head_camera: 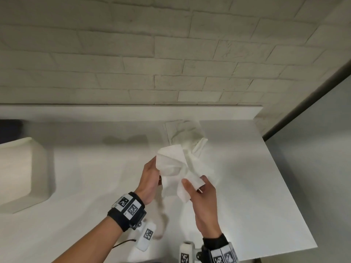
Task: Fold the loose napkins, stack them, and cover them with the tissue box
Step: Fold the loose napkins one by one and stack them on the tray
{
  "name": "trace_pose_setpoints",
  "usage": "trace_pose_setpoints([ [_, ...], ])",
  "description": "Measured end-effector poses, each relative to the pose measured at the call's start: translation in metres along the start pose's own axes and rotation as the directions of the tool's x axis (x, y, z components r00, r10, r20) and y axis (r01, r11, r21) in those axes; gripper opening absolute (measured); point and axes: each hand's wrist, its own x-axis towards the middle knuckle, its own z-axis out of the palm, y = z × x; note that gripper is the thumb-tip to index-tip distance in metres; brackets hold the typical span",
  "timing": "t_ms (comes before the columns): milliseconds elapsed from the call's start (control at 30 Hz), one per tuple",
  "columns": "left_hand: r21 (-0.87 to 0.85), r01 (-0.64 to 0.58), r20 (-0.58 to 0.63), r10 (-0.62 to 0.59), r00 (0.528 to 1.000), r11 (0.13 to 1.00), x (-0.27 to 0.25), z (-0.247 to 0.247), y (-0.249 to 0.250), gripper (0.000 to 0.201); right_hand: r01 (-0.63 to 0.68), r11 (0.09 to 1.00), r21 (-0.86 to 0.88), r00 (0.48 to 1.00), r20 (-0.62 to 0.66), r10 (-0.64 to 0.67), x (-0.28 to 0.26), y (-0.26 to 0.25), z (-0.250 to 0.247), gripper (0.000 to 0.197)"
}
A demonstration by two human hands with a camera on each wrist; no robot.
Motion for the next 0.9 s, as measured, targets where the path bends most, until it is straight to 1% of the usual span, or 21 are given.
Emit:
trace_pose_setpoints([
  [33, -0.016, -0.017, -0.003, 0.017, 1.0, 1.0, 0.002, -0.001, -0.003, 0.033, -0.019, 1.0, 0.01, 1.0, 0.016, 0.018, -0.002, 0.002, -0.004, 0.028],
  [67, -0.029, -0.027, -0.014, 0.027, 1.0, 0.999, 0.005, -0.004, -0.008, 0.03, -0.021, 0.999, 0.025, 0.999, 0.033, 0.02, -0.006, -0.001, -0.008, 0.034],
  [100, -0.032, -0.036, -0.03, 0.035, 0.999, 0.999, 0.009, -0.006, -0.012, 0.027, 0.0, 1.0, 0.031, 0.999, 0.053, -0.002, -0.009, -0.007, -0.011, 0.046],
  [133, -0.025, -0.052, -0.051, 0.051, 0.997, 0.998, 0.013, -0.009, -0.015, 0.028, 0.038, 0.999, 0.018, 0.996, 0.086, -0.039, -0.013, -0.017, -0.015, 0.063],
  [167, 0.008, -0.069, -0.062, 0.07, 0.996, 0.998, 0.016, -0.012, -0.016, 0.035, 0.083, 0.996, -0.019, 0.988, 0.129, -0.079, -0.016, -0.029, -0.021, 0.076],
  [200, 0.033, -0.078, -0.072, 0.081, 0.994, 0.996, 0.019, -0.015, -0.016, 0.04, 0.13, 0.988, -0.086, 0.98, 0.165, -0.115, -0.02, -0.043, -0.026, 0.078],
  [233, 0.049, -0.105, -0.08, 0.109, 0.991, 0.993, 0.023, -0.018, -0.016, 0.037, 0.188, 0.965, -0.181, 0.968, 0.201, -0.151, -0.023, -0.057, -0.032, 0.066],
  [267, 0.09, -0.141, -0.081, 0.148, 0.986, 0.986, 0.027, -0.023, -0.014, 0.032, 0.236, 0.928, -0.287, 0.955, 0.243, -0.167, -0.027, -0.07, -0.037, 0.047],
  [300, 0.139, -0.17, -0.088, 0.183, 0.979, 0.976, 0.028, -0.026, -0.01, 0.029, 0.263, 0.893, -0.366, 0.945, 0.283, -0.162, -0.029, -0.08, -0.043, 0.029],
  [333, 0.185, -0.184, -0.093, 0.203, 0.975, 0.965, 0.029, -0.031, -0.005, 0.032, 0.254, 0.883, -0.393, 0.938, 0.323, -0.126, -0.032, -0.088, -0.047, 0.02],
  [367, 0.206, -0.209, -0.073, 0.228, 0.971, 0.956, 0.028, -0.034, 0.002, 0.039, 0.211, 0.902, -0.377, 0.93, 0.362, -0.066, -0.034, -0.094, -0.048, 0.021],
  [400, 0.215, -0.224, -0.039, 0.237, 0.971, 0.951, 0.028, -0.037, 0.006, 0.043, 0.142, 0.939, -0.315, 0.911, 0.412, 0.001, -0.036, -0.099, -0.046, 0.026],
  [467, 0.198, -0.24, 0.051, 0.234, 0.971, 0.951, 0.02, -0.035, 0.021, 0.036, -0.029, 0.99, -0.14, 0.847, 0.522, 0.099, -0.034, -0.105, -0.037, 0.036],
  [500, 0.188, -0.229, 0.101, 0.213, 0.972, 0.955, 0.015, -0.033, 0.027, 0.032, -0.063, 0.992, -0.109, 0.833, 0.542, 0.112, -0.029, -0.103, -0.031, 0.037],
  [533, 0.188, -0.215, 0.148, 0.189, 0.971, 0.958, 0.011, -0.03, 0.032, 0.031, -0.055, 0.991, -0.123, 0.839, 0.533, 0.113, -0.021, -0.1, -0.024, 0.034],
  [600, 0.2, -0.202, 0.209, 0.16, 0.965, 0.959, 0.004, -0.028, 0.035, 0.031, 0.019, 0.977, -0.212, 0.881, 0.465, 0.084, -0.008, -0.094, -0.007, 0.026],
  [667, 0.198, -0.204, 0.248, 0.152, 0.957, 0.959, -0.001, -0.029, 0.033, 0.032, 0.109, 0.934, -0.339, 0.926, 0.377, 0.029, 0.002, -0.089, 0.007, 0.024],
  [700, 0.196, -0.202, 0.251, 0.15, 0.956, 0.96, -0.004, -0.028, 0.032, 0.033, 0.142, 0.904, -0.404, 0.944, 0.331, -0.001, 0.006, -0.089, 0.012, 0.026],
  [767, 0.174, -0.204, 0.225, 0.163, 0.961, 0.963, -0.01, -0.027, 0.03, 0.033, 0.166, 0.86, -0.483, 0.967, 0.25, -0.046, 0.012, -0.088, 0.02, 0.026],
  [833, 0.156, -0.239, 0.202, 0.206, 0.957, 0.958, -0.014, -0.027, 0.026, 0.034, 0.171, 0.829, -0.533, 0.978, 0.191, -0.079, 0.014, -0.086, 0.027, 0.027],
  [900, 0.16, -0.288, 0.187, 0.257, 0.948, 0.944, -0.014, -0.026, 0.021, 0.036, 0.199, 0.754, -0.626, 0.98, 0.141, -0.142, 0.016, -0.083, 0.034, 0.035],
])
